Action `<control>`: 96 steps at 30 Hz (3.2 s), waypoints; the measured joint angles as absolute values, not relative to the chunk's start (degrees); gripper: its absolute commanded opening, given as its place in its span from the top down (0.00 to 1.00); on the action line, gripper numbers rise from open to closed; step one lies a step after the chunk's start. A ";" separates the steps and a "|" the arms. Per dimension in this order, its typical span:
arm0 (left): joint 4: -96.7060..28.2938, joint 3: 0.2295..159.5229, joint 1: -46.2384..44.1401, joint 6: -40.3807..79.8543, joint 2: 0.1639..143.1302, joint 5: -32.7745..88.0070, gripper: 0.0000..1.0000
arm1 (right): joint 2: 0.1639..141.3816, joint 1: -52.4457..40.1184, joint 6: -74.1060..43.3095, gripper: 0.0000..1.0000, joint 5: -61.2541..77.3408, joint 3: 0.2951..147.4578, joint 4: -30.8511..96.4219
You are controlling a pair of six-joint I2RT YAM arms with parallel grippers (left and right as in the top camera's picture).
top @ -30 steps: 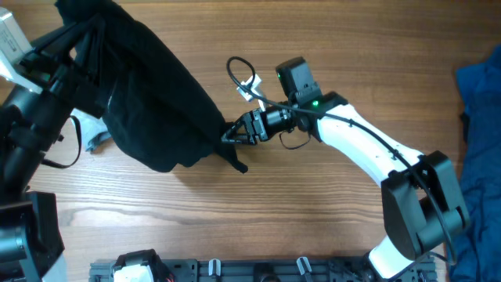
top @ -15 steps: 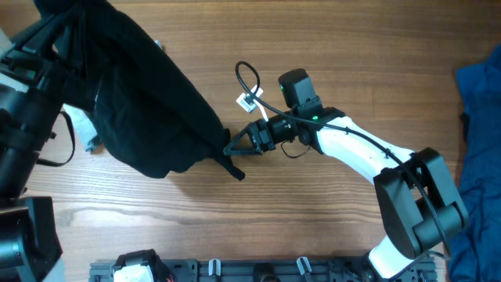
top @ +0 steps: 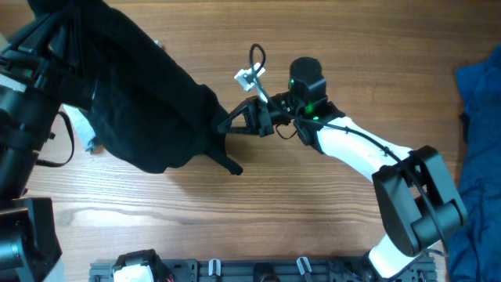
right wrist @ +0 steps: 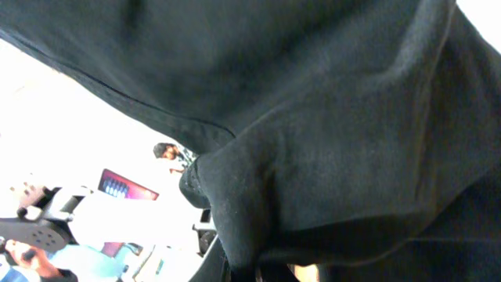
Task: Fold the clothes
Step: 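Stretch the trousers between both grippers, pulling the right gripper rightward, then lay the stretched trousers flat on the table and release both grippers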
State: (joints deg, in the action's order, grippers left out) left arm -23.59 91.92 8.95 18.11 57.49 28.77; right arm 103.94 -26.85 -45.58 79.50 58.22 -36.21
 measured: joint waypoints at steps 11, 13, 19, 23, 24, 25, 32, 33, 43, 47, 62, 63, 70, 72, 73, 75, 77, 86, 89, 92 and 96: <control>-37.80 92.20 8.95 13.87 57.49 21.78 0.96 | 95.77 -3.79 -64.95 0.96 74.96 58.19 -42.81; -38.72 92.20 8.95 13.54 57.49 20.82 0.96 | 94.15 2.94 -69.49 0.96 73.10 58.19 -42.92; -46.57 92.20 7.81 13.13 58.59 23.90 0.96 | 87.09 13.78 -79.35 0.95 69.49 58.22 -44.82; -47.77 92.20 7.62 13.13 59.09 26.00 0.96 | 79.90 17.21 -79.72 0.95 68.47 58.61 -40.29; -47.05 92.20 7.66 13.13 59.05 26.63 0.96 | 78.00 17.54 -79.13 0.95 67.92 58.65 -37.63; -46.57 92.23 7.68 13.10 59.02 27.14 0.96 | 76.23 17.89 -77.95 0.95 67.55 58.67 -34.74; -46.22 92.23 8.05 13.10 58.98 28.62 0.96 | 64.95 18.76 -67.79 0.96 60.42 59.37 -9.91; -46.30 92.23 8.05 13.13 58.98 28.82 0.96 | 63.59 18.70 -65.47 0.96 58.52 59.57 -5.56; -52.27 92.23 6.79 12.47 59.02 32.08 0.96 | 60.42 17.58 -20.56 0.96 42.68 61.78 41.10; -54.59 92.20 4.27 11.40 59.05 31.38 0.96 | 61.04 17.63 -14.15 0.96 35.22 69.87 57.65; -60.77 119.74 -9.28 10.11 58.46 19.77 0.96 | 70.04 18.59 -9.98 0.96 21.78 132.31 92.12; -61.23 121.21 -9.28 10.11 58.22 19.31 0.96 | 70.04 18.59 -10.11 0.96 21.69 134.72 92.23; -66.98 122.85 -9.28 10.09 60.86 14.79 0.96 | 69.71 18.59 -10.63 0.96 20.58 140.03 92.38; -67.13 122.87 -9.28 10.09 64.42 15.11 0.96 | 70.24 18.59 -10.66 0.96 18.48 140.03 92.40; -67.11 122.85 -9.34 10.09 66.83 15.92 0.96 | 70.46 18.59 -10.66 0.96 17.45 140.03 92.38; -66.61 122.85 -10.28 10.07 70.87 18.00 0.96 | 70.63 18.59 -10.85 0.96 15.66 140.03 92.23; -65.89 122.54 -12.38 9.63 73.91 19.44 0.96 | 70.67 18.59 -11.07 0.96 14.46 140.18 91.92; -65.32 122.10 -31.33 6.66 69.73 8.03 0.96 | 70.76 18.59 -13.08 0.96 12.97 150.32 91.68; -65.67 122.13 -33.67 6.35 67.77 4.38 0.96 | 70.61 18.59 -13.85 0.96 12.99 151.35 92.31; -66.02 122.21 -34.09 6.22 67.46 -3.97 0.96 | 70.85 18.59 -14.06 0.96 12.99 151.35 92.49; -62.98 122.43 -32.95 5.54 72.07 -15.73 0.96 | 73.63 18.59 -14.11 0.96 13.30 151.65 92.60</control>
State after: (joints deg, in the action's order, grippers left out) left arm -62.98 122.43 -32.95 5.54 72.07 -15.73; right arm 73.63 18.59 -14.11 13.30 151.65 92.60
